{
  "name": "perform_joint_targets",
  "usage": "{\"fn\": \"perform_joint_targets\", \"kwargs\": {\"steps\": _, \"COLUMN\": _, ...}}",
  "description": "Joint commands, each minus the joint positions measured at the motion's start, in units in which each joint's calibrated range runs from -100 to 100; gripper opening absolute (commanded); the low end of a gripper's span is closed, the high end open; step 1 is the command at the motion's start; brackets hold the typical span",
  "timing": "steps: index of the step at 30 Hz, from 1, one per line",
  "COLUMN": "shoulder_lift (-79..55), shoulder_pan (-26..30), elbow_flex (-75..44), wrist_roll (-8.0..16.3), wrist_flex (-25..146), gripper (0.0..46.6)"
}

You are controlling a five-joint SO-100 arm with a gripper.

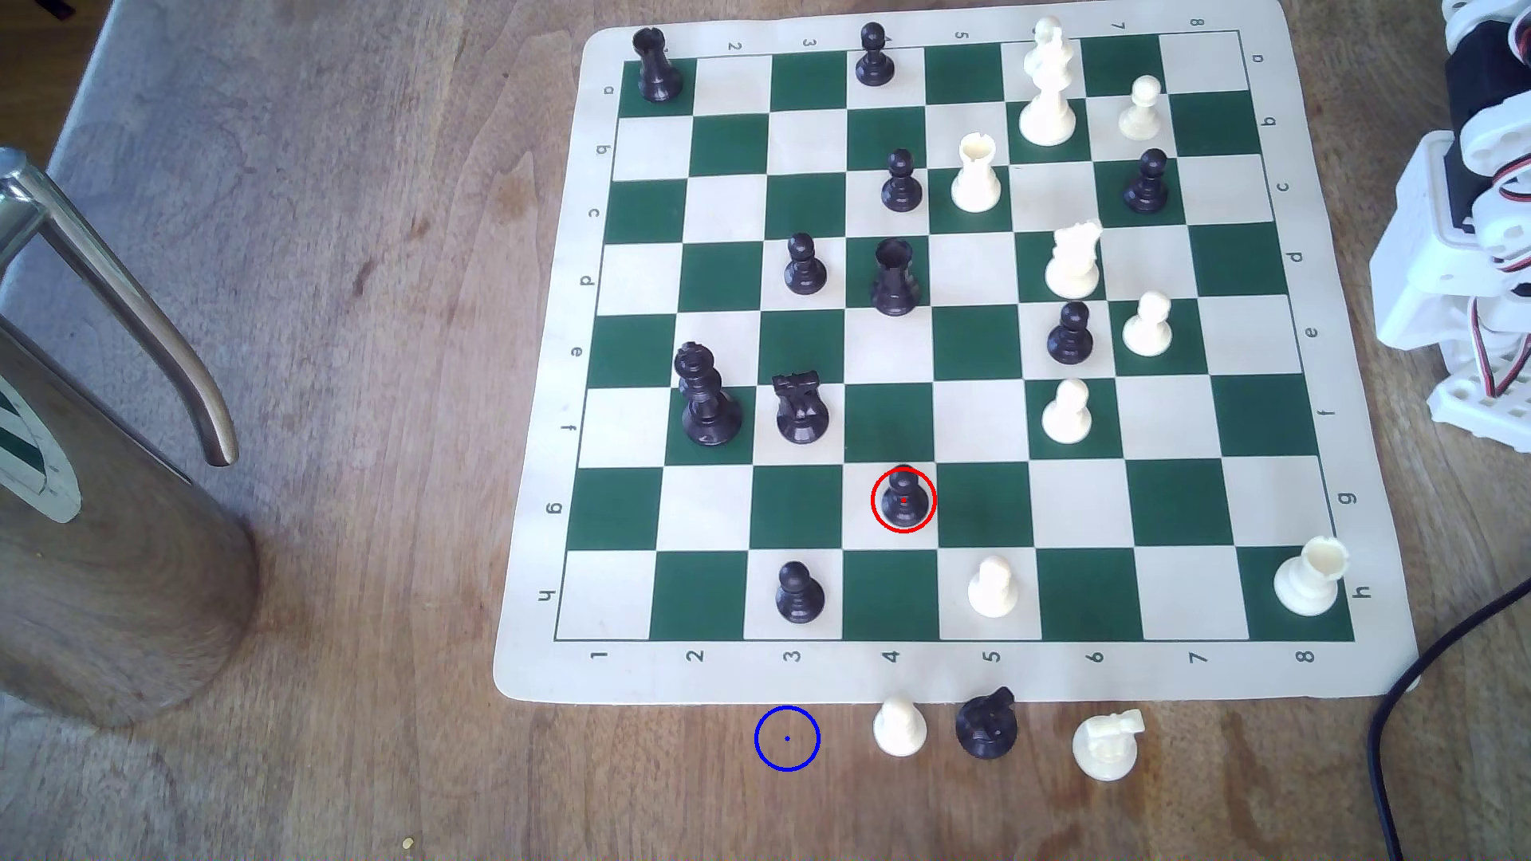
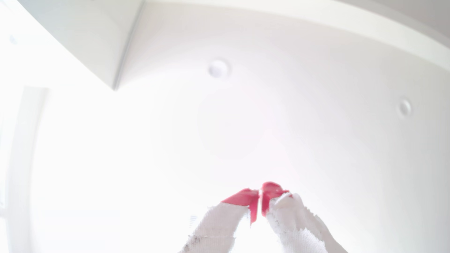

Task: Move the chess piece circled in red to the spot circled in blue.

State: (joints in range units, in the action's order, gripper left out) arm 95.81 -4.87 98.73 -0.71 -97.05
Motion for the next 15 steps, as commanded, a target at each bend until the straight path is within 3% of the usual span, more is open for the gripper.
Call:
{"fn": "perform_joint_targets", "kwargs": {"steps": 1, "shoulder_lift": 0.0, "shoulder_pan": 0.4, "elbow_flex": 1.3, "wrist_roll": 0.0, "wrist_flex": -2.4, "gripper": 0.2}}
{"fn": "perform_joint_targets", "kwargs": {"steps": 12, "shoulder_lift": 0.0, "shoulder_pan": 1.5, "elbow_flex": 1.3, "wrist_roll": 0.7, "wrist_flex": 26.0, "gripper": 0.4}}
{"fn": "perform_joint_targets", "kwargs": {"steps": 13, "shoulder_lift": -3.5, "shoulder_pan": 13.7, "elbow_flex": 0.4, "wrist_roll": -5.9, "wrist_flex": 26.9, "gripper": 0.3}}
{"fn": "perform_joint_targets", "kwargs": {"steps": 14, "shoulder_lift": -4.1, "shoulder_pan": 12.4, "elbow_flex": -0.3, "wrist_roll": -5.2, "wrist_flex": 29.6, "gripper": 0.2}}
{"fn": "perform_joint_targets", "kwargs": {"steps": 15, "shoulder_lift": -1.4, "shoulder_pan": 5.1, "elbow_flex": -0.3, "wrist_roll": -0.5, "wrist_flex": 36.1, "gripper": 0.5}}
